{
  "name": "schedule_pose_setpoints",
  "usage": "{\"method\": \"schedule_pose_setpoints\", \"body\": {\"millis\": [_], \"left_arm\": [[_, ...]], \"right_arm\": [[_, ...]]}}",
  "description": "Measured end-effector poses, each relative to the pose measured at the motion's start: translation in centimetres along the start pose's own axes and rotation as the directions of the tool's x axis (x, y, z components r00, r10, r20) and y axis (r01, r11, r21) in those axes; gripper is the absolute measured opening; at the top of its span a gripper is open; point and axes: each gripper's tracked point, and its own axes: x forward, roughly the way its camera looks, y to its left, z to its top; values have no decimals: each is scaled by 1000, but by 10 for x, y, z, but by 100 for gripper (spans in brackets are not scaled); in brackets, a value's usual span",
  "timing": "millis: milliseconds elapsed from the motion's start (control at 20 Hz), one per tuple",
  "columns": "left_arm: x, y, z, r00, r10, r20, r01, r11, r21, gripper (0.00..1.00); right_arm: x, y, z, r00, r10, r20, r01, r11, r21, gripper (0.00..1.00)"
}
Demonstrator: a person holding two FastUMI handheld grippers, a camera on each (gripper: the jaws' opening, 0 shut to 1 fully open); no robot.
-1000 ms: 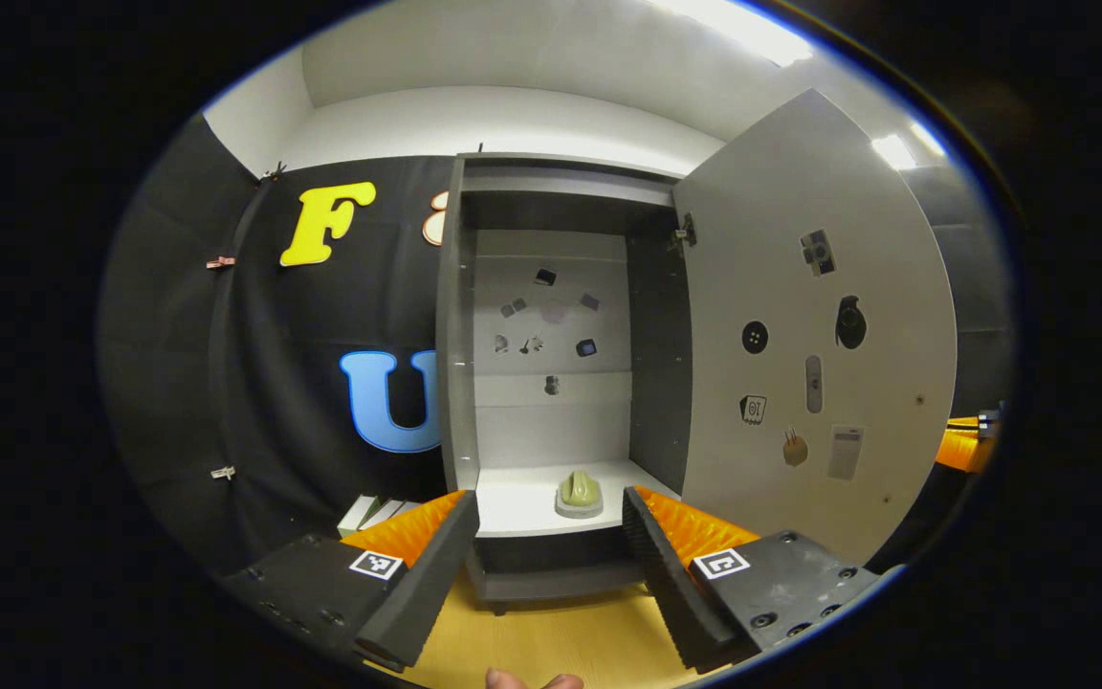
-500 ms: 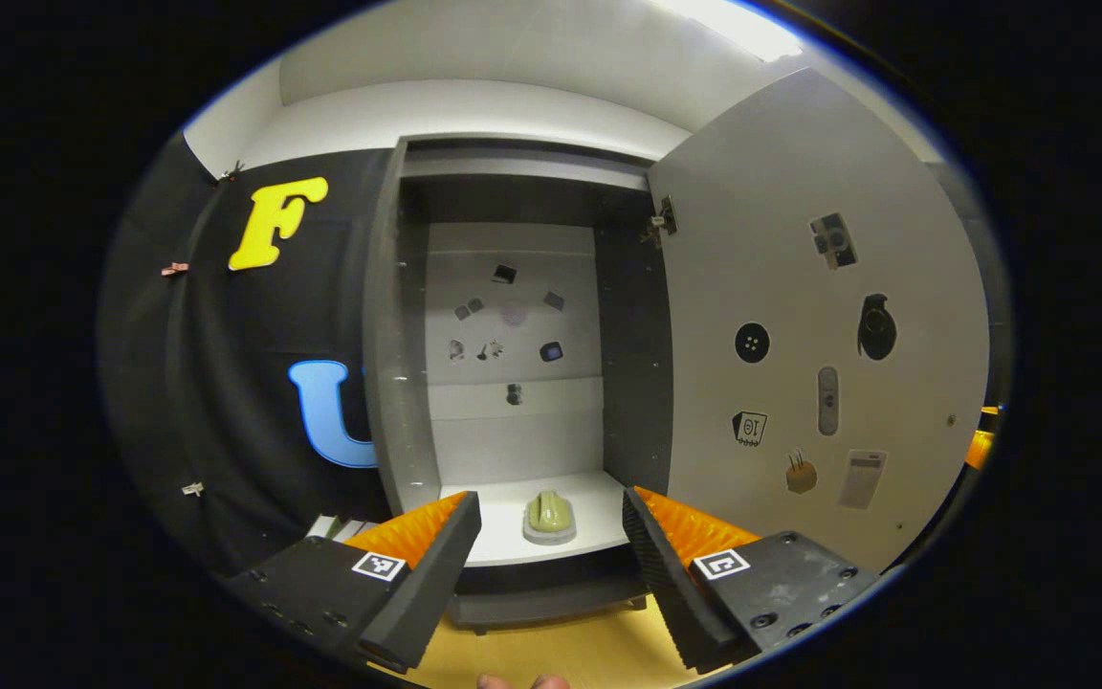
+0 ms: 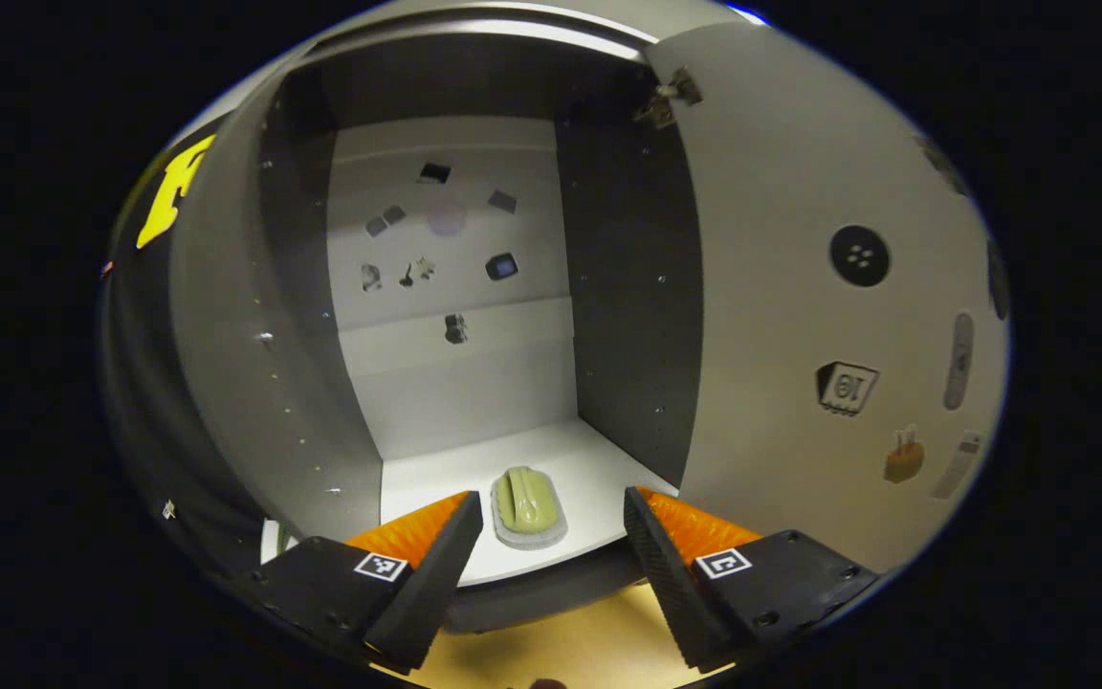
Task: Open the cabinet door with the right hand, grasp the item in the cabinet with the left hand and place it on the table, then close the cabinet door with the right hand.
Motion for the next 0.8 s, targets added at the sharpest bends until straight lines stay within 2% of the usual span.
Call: {"method": "schedule_pose_setpoints", "body": {"millis": [150,300,400,650,800], "left_arm": [[45,13,-4,996,-21,-87,16,999,-48,92],[84,22,-17,982,-21,-186,8,997,-74,83],[106,33,-32,967,11,-253,-22,999,-40,74],[144,40,-54,942,41,-333,-44,999,0,72],[158,41,-69,925,38,-378,-45,999,-9,59]], "right_arm": [[6,-18,-6,999,-32,-3,32,999,-10,98],[11,-34,-12,999,-52,-13,52,999,-18,98],[16,-42,-15,998,-63,-17,63,998,-21,98],[28,-60,-27,995,-88,-41,87,996,-17,98],[32,-70,-35,993,-101,-57,100,995,-13,98]]}}
